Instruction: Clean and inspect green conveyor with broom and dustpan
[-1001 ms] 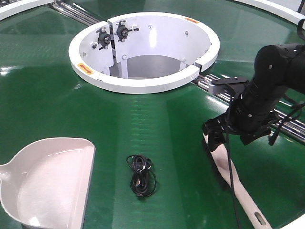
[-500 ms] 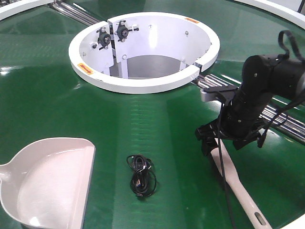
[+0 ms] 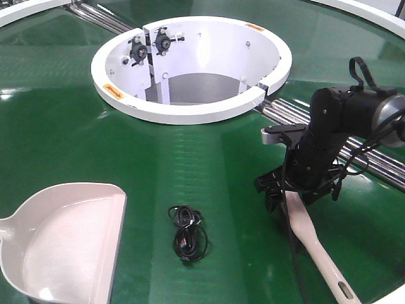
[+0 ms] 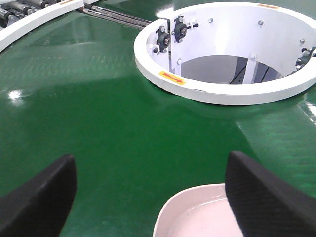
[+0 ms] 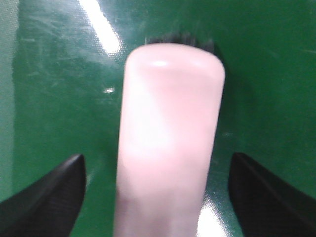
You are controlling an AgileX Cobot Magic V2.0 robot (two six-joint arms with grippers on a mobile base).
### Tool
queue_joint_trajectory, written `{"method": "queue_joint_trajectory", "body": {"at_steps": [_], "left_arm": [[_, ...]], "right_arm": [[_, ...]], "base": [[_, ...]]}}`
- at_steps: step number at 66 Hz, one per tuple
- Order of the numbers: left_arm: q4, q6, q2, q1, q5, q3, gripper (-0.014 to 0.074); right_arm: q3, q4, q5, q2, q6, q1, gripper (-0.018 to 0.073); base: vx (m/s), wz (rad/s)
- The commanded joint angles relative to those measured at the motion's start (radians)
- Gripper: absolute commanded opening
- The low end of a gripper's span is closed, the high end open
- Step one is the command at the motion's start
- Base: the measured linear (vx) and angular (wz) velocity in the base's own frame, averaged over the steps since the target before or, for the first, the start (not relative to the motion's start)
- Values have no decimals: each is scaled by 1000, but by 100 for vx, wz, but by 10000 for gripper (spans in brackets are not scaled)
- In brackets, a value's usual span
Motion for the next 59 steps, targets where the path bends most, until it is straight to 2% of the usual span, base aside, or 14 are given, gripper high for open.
{"method": "queue_joint_trajectory", "body": {"at_steps": [1,5,18,33,46,59], "left_arm": [[-11,-1,0,-8,-58,-35,568],[-11,-1,0,-8,-58,-35,568],[-11,-1,0,-8,-57,-35,568],[-7,-1,0,-8,-54,-35,568],[-3,-1,0,-8,-48,-35,568],[-3,-1,0,-8,-32,-35,568]], "right_arm": [[-27,-5,-6,-43,-4,-4,449],[-27,-7,5,-40,6,-6,377],[-33,-8,53,-44,30,-13,-14],[-103,34,144,-94,45,-12,-10],[-109,29,245,-176,36,-12,-10],[-73,27,244,-247,36,-12,-9]], "base": [[0,0],[0,0],[0,0],[0,0],[0,0],[0,0]]}}
